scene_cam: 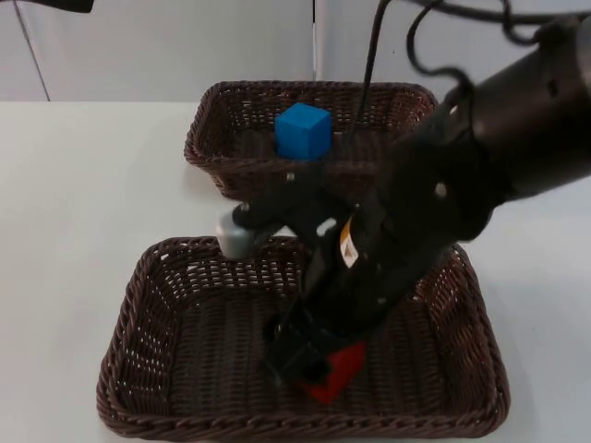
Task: Pick up one cube with the left hand and place it into the upper basket. Pick up one cube with the right hand and place it into the lower basket.
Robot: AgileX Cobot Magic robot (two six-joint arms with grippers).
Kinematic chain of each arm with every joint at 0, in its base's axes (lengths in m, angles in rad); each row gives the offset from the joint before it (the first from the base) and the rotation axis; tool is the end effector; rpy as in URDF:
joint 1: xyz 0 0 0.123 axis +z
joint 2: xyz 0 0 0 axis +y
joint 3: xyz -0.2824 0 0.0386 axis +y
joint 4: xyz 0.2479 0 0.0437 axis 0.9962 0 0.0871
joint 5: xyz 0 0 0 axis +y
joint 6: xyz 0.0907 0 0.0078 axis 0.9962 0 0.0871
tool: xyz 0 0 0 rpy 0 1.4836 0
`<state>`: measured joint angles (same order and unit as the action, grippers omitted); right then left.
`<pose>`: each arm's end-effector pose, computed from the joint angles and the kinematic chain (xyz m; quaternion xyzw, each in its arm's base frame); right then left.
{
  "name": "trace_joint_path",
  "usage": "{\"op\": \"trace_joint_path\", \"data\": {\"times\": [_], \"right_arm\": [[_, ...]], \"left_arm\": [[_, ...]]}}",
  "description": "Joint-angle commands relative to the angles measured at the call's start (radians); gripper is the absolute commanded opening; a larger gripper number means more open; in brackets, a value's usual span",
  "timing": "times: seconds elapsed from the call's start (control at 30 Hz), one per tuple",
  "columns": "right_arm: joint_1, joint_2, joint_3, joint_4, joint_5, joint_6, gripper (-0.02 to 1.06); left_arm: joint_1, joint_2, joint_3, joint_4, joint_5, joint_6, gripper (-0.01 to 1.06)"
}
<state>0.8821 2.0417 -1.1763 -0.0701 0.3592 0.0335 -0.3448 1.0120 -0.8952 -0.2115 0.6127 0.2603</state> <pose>0.2526 0.3033 0.1141 -0.4286 0.8774 0.0778 0.2012 0.1912 -0.0804 0.3440 0.2172 0.8637 -0.1117 0.4409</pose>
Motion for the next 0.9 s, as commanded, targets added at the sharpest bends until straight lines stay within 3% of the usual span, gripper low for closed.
{"op": "trace_joint_path", "data": {"times": [0.0,0.43,0.87], "right_arm": [[-0.001,-0.053,-0.002,0.003,0.016,0.004,0.72],[-0.001,-0.384,-0.002,0.003,0.043,0.004,0.72],[-0.001,-0.572,-0.002,-0.008,0.053,0.0,0.72]], "left_arm": [[-0.004,-0.007,0.005,-0.008,-0.003,-0.004,0.74],[-0.004,-0.007,0.005,-0.01,-0.003,-0.004,0.74],[-0.004,-0.018,0.003,-0.024,-0.003,-0.004,0.74]]}}
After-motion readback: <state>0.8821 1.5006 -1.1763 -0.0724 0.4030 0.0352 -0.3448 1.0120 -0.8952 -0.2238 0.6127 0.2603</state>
